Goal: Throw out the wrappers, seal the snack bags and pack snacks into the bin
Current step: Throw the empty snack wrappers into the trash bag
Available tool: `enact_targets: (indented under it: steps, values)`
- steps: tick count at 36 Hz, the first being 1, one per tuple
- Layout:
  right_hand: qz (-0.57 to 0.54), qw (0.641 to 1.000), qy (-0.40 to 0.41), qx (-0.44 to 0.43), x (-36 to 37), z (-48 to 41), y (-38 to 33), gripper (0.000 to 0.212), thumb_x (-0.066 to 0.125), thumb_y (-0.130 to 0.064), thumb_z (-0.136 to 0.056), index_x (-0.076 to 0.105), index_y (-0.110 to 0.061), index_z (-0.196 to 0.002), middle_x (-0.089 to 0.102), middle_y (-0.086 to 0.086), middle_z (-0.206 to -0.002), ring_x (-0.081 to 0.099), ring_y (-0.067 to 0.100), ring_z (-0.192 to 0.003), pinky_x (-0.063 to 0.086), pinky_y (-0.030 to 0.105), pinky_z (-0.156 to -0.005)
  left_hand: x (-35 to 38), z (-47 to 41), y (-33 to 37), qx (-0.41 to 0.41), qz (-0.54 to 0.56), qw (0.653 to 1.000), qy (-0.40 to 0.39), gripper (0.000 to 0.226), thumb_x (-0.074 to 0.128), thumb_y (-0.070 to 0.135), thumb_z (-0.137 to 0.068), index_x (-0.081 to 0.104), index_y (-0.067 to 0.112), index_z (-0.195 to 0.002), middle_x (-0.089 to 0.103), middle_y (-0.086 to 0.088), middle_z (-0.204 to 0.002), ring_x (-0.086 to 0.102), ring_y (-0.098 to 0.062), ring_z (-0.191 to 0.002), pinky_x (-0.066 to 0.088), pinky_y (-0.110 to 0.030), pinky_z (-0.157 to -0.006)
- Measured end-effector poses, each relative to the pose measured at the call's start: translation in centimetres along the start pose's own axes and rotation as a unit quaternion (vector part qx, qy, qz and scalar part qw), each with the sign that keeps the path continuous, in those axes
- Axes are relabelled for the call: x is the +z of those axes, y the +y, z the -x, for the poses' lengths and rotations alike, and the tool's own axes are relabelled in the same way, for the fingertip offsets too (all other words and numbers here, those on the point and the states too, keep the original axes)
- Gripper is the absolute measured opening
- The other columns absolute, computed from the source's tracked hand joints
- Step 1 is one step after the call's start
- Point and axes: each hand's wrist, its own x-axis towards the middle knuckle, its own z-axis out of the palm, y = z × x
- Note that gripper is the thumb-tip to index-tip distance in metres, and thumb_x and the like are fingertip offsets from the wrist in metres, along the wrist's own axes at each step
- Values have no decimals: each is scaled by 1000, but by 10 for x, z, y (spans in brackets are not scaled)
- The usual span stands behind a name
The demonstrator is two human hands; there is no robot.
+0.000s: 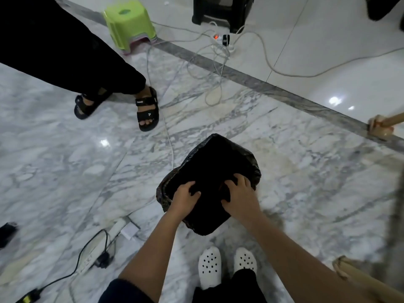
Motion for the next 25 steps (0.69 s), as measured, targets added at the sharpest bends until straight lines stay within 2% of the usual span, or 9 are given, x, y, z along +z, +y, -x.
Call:
enact_targets:
  steps: [6, 10, 14, 18, 25]
  values:
    - [-37, 999, -7, 4, -75, 47, -16, 43, 53, -24, -89, 43, -14, -129, 37, 10, -135, 35, 29, -127, 42, 35, -96, -34, 69, 62, 60, -112, 992, 26, 44, 51, 23, -94, 42, 13, -136, 39, -5, -144, 42, -21, -129, 33, -26, -102]
    - [-68, 997, 21, 19, -147, 88, -26, 40, 51, -22, -90, 44, -13, -128, 39, 11, -131, 39, 28, -122, 43, 35, -94, -56, 129, 124, 109, -139, 984, 36, 44, 50, 21, -94, 42, 12, -137, 42, -7, -143, 42, -22, -129, 34, -28, -104]
    - [-106, 992, 58, 35, -204, 124, -27, 35, 55, -18, -85, 52, -6, -117, 48, 13, -117, 49, 31, -111, 47, 36, -86, -68, 176, 181, 159, -174, 970, 54, 42, 48, 21, -95, 42, 12, -136, 42, -6, -143, 41, -22, -130, 33, -26, -101]
    - [-112, 990, 69, 59, -266, 172, -20, 46, 50, -22, -90, 40, -13, -134, 39, 10, -134, 39, 26, -126, 42, 35, -94, -74, 225, 244, 212, -225, 949, 57, 46, 46, 24, -95, 38, 13, -139, 36, -6, -147, 36, -23, -133, 31, -29, -105]
    - [-155, 968, 164, 112, -337, 258, 12, 50, 50, -24, -90, 38, -14, -137, 37, 10, -140, 39, 25, -127, 42, 35, -99, -50, 296, 344, 318, -288, 901, 55, 47, 50, 23, -92, 40, 14, -137, 39, -9, -145, 39, -26, -131, 35, -33, -106]
